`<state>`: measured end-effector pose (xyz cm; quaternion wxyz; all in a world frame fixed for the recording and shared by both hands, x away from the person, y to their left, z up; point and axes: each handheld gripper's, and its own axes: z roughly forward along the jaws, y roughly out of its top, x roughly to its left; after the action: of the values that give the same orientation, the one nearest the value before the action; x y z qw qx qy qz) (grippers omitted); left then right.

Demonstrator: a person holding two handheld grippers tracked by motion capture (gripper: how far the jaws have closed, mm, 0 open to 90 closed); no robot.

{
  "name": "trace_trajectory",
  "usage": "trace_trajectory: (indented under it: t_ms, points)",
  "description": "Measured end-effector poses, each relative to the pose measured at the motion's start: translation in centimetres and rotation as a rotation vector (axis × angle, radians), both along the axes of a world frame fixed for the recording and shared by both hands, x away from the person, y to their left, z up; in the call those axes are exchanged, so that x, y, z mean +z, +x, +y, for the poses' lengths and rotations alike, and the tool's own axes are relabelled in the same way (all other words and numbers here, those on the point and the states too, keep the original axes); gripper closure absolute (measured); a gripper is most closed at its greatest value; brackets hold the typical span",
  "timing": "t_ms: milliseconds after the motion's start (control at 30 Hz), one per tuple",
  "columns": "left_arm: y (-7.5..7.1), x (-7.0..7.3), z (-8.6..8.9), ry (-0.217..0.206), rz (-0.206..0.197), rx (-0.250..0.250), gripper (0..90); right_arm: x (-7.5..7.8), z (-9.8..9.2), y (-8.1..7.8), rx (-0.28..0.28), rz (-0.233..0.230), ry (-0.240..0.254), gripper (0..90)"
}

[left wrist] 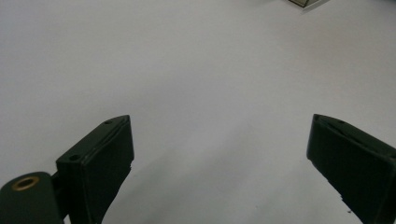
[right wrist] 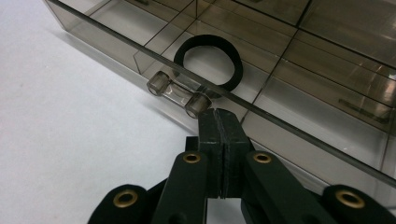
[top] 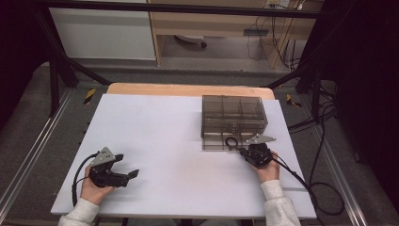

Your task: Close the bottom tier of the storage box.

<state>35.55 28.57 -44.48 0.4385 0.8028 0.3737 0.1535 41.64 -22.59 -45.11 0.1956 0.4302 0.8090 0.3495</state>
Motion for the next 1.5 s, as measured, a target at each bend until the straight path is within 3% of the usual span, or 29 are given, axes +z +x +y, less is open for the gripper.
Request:
trace_trajectory:
  t_ms: [1500]
  points:
    - [0.0, 0.0, 0.0, 0.002, 0.001, 0.001, 7.0, 0.0, 0.1, 1.1, -0.010, -0.012, 0.011, 89.8]
